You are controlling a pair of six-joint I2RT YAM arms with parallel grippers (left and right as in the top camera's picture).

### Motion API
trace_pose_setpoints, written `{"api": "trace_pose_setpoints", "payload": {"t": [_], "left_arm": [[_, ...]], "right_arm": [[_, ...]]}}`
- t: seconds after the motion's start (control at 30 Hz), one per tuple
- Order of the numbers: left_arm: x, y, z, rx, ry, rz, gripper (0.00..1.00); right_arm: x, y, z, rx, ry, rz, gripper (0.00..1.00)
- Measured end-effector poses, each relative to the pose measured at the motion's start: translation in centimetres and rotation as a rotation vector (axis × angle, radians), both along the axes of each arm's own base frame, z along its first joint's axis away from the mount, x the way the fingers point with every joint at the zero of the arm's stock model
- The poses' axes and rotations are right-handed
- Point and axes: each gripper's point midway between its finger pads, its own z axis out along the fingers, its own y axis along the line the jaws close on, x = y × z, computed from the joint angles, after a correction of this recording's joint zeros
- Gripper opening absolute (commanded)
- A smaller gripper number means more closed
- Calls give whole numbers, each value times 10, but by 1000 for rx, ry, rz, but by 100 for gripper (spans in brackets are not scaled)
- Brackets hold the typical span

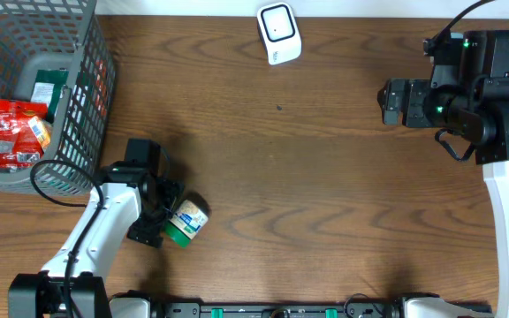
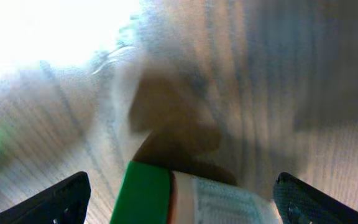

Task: Scan the item barcode

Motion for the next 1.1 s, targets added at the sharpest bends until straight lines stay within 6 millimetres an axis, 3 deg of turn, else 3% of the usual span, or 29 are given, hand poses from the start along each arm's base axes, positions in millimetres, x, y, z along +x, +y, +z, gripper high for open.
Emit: {"api": "trace_pose_setpoints", "payload": {"t": [0.4, 0.53, 0.67, 0.77, 0.87, 1.1], "left_arm": [[73, -17, 17, -60, -325, -169, 95], [84, -14, 29, -36, -356, -189, 98], [91, -1, 54, 38, -347, -216, 99], [88, 1, 70, 68, -339, -285, 99], [70, -5, 67, 76, -270, -403, 99], [51, -53, 44, 17, -212, -904, 99]], "right_arm": [[0, 0, 0, 0, 0, 0, 99], [0, 0, 0, 0, 0, 0, 99], [0, 0, 0, 0, 0, 0, 99], [0, 0, 0, 0, 0, 0, 99], [0, 0, 0, 0, 0, 0, 99], [0, 0, 0, 0, 0, 0, 99]]}}
